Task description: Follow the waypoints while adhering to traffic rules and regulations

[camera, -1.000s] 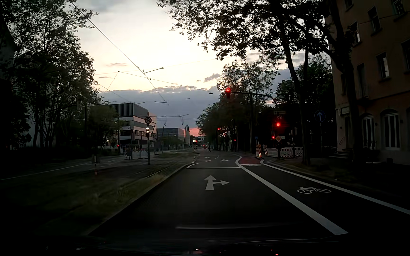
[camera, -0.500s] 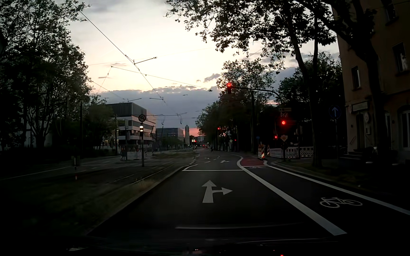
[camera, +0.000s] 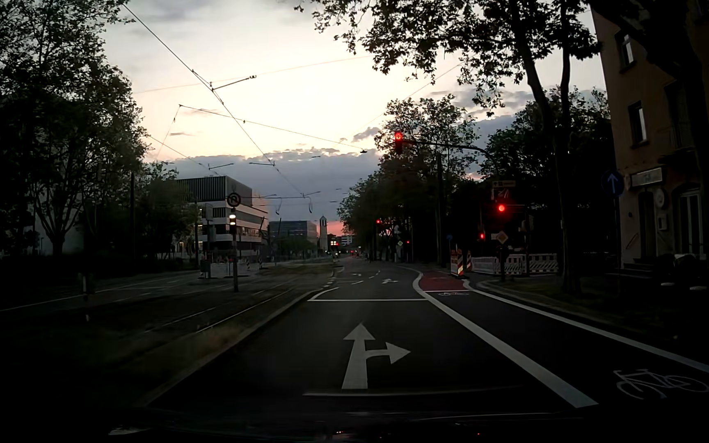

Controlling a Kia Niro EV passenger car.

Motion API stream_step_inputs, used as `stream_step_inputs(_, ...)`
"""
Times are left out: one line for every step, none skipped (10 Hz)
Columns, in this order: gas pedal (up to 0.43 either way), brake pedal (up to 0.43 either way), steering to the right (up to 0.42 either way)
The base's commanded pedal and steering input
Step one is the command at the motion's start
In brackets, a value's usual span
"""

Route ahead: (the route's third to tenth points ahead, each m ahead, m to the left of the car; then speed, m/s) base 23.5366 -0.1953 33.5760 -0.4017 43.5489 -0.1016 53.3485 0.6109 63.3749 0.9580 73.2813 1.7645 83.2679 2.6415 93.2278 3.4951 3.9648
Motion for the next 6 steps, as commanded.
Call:
stream_step_inputs(0.000,0.000,0.000)
stream_step_inputs(0.000,0.000,0.000)
stream_step_inputs(0.000,0.000,0.000)
stream_step_inputs(0.000,0.000,0.000)
stream_step_inputs(0.000,0.000,0.000)
stream_step_inputs(0.000,0.000,0.000)
